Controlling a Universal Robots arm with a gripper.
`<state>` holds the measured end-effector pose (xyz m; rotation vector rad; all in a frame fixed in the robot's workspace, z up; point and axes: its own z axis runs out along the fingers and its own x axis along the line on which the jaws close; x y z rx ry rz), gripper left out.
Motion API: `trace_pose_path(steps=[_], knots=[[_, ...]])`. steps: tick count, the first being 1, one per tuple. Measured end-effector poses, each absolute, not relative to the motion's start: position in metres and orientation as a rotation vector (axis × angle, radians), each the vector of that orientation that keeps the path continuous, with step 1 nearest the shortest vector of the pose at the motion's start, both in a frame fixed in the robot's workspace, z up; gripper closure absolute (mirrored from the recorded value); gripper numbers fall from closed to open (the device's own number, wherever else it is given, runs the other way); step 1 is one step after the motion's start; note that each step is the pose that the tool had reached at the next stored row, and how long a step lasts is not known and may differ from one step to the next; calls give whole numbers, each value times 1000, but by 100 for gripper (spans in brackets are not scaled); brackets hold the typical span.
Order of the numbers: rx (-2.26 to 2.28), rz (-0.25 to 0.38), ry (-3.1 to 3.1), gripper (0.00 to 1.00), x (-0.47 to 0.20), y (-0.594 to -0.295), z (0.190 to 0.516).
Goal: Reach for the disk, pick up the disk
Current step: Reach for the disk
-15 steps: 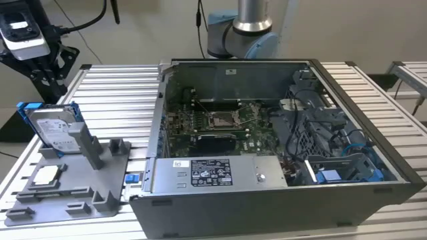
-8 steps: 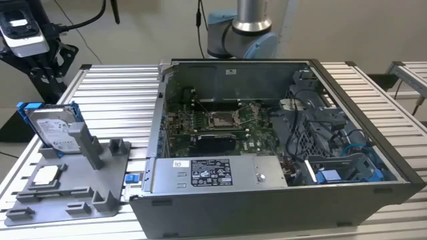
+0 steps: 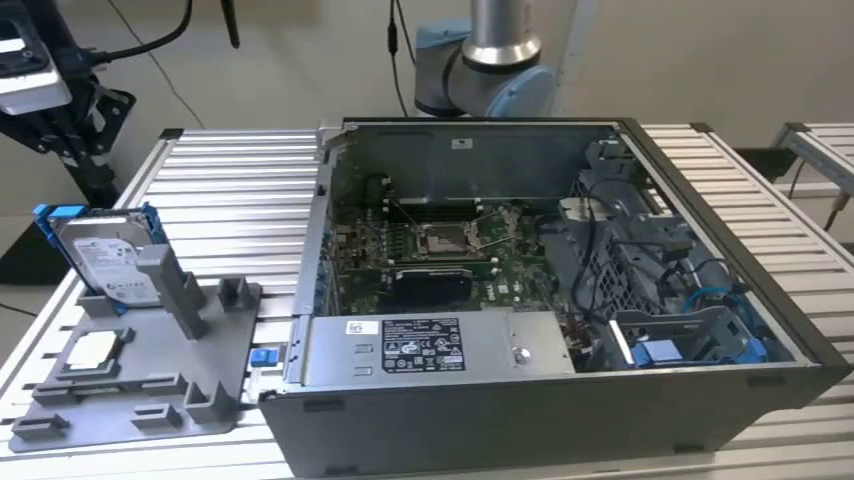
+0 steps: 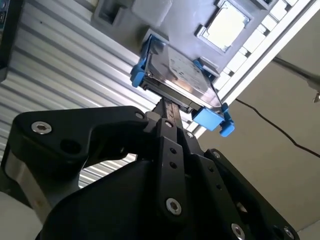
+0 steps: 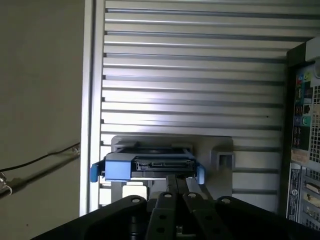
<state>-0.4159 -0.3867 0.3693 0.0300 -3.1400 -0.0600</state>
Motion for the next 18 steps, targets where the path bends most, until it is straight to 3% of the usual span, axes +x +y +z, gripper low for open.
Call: trace_pose_path(steps=[18], knots=[[31, -60, -3140, 100, -461, -387, 368]])
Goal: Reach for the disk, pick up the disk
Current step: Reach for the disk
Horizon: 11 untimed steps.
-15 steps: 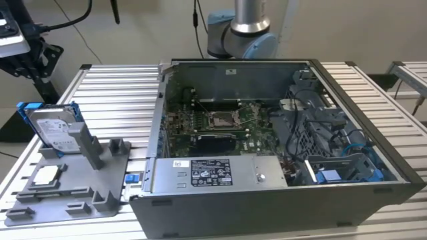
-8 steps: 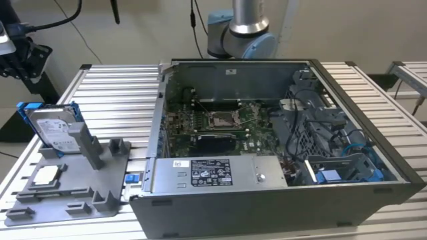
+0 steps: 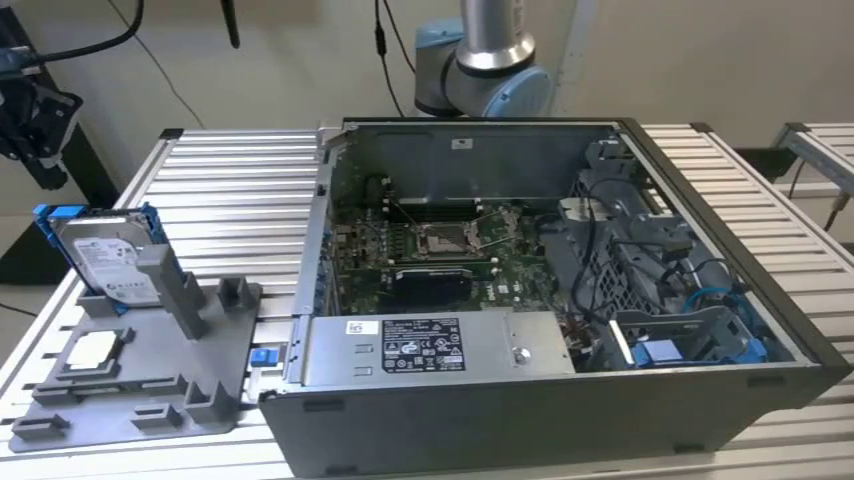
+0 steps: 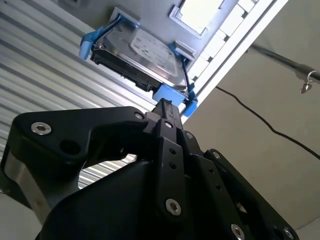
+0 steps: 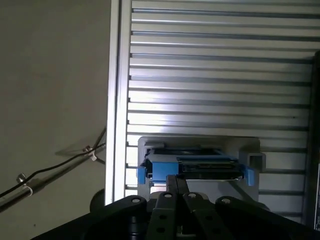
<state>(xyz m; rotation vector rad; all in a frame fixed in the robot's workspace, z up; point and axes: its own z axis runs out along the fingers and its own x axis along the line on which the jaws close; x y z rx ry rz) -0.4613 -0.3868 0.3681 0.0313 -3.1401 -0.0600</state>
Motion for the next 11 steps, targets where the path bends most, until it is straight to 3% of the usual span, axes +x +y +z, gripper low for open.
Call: trace_pose_path(steps=[11], knots=[[33, -60, -3140, 100, -462, -387, 368]])
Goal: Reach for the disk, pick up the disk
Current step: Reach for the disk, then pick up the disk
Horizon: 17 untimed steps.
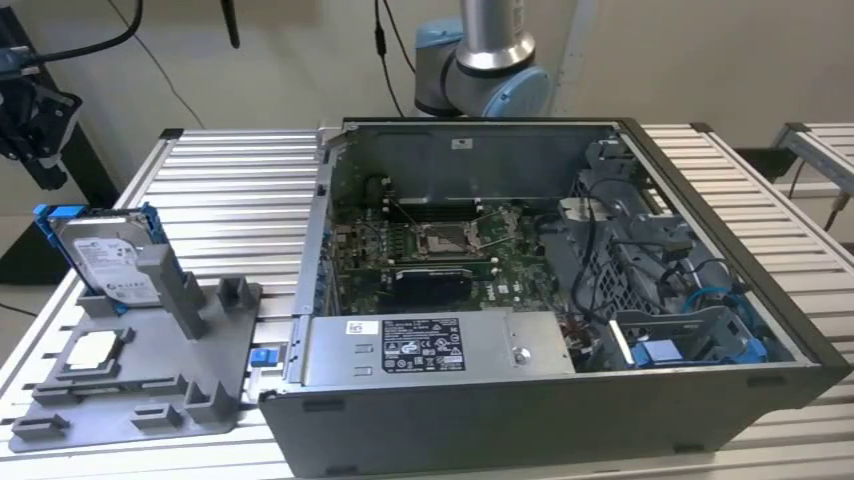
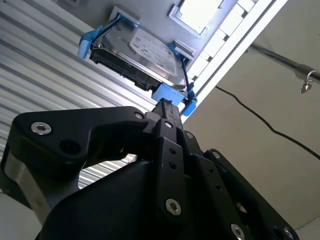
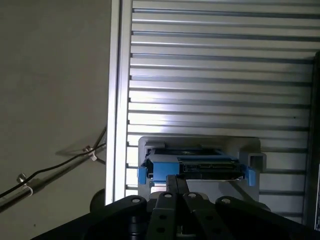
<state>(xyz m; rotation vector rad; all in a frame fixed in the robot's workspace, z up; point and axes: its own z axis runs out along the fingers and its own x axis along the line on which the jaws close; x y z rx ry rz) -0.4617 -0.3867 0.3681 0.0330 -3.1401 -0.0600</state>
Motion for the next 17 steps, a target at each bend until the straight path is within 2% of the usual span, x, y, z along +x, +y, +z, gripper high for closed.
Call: trace_pose_path(steps=[17], knots=[[248, -60, -3128, 100, -462, -387, 368]])
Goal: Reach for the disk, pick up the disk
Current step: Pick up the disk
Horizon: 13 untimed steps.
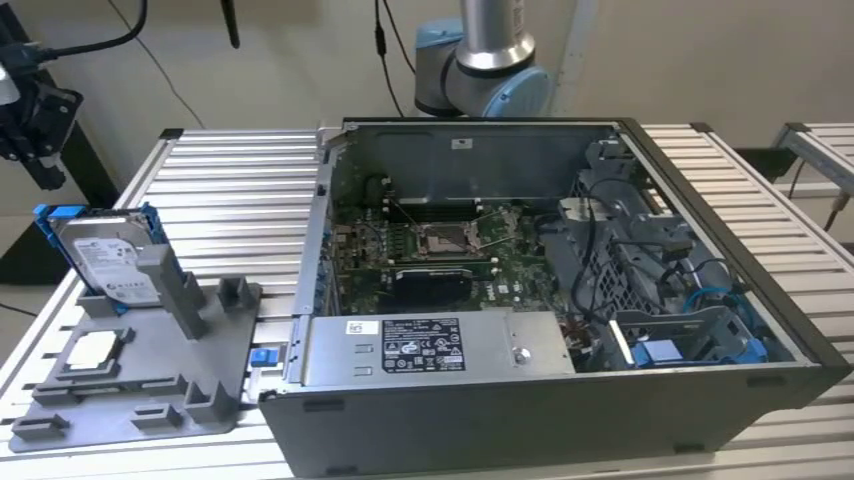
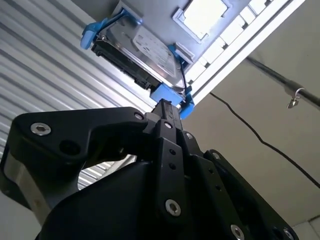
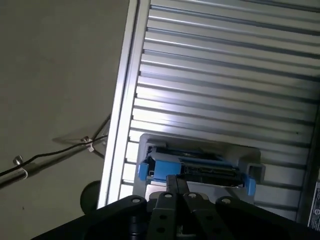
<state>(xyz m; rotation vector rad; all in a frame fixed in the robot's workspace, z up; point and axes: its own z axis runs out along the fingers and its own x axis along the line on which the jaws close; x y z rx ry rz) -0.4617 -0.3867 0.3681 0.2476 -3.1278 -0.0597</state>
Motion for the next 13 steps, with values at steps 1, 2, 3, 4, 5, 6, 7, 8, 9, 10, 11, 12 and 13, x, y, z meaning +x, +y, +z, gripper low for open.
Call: trace_pose_path(steps=[1, 2, 3, 4, 5, 6, 7, 8, 9, 10, 11, 12, 13], knots=[[267, -60, -3126, 100, -462, -387, 368], [290, -60, -3124, 100, -462, -387, 368], [314, -60, -3121, 100, -462, -387, 368], [338, -60, -3118, 100, -462, -387, 368], [363, -59, -3115, 100, -462, -387, 368], [390, -59, -3112, 100, -462, -387, 368], [413, -59, -3108, 100, -462, -387, 368], [438, -59, -3105, 100, -462, -387, 368], [461, -59, -3101, 100, -462, -387, 368], [486, -59, -3097, 100, -462, -387, 368], [511, -59, -3093, 100, -462, -387, 368], [534, -59, -3088, 100, -462, -387, 368], [556, -59, -3084, 100, -462, -387, 368]])
